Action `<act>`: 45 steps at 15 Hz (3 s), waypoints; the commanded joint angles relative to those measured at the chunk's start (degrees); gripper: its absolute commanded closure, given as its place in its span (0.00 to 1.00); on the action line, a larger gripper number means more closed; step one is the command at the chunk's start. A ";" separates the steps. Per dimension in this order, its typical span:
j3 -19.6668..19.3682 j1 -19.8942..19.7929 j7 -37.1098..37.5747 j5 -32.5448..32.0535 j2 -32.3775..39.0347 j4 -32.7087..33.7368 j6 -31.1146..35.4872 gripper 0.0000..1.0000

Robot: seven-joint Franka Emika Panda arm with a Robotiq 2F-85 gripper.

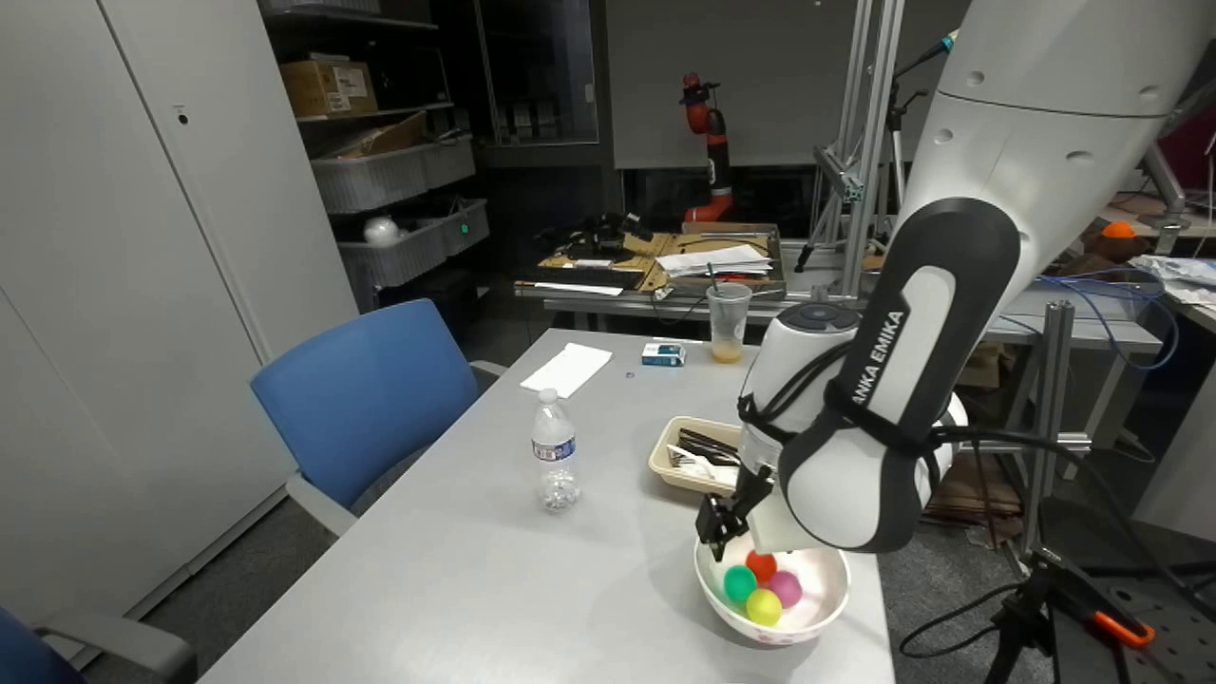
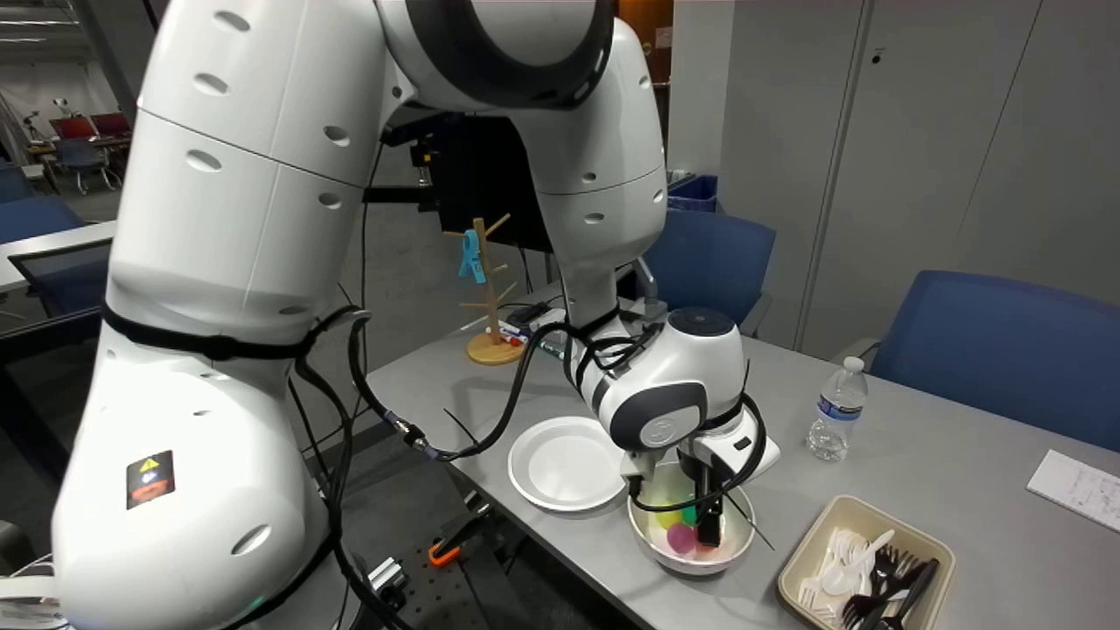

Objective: Take the red and green balls out of the white bowl

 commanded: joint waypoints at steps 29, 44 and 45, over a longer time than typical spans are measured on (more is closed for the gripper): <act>-1.78 2.66 -2.23 4.05 1.03 0.68 -0.49 0.87; -2.63 2.40 -14.93 0.38 0.13 1.26 -5.89 0.87; -2.59 2.20 -15.88 -0.03 -0.05 1.48 -7.08 0.87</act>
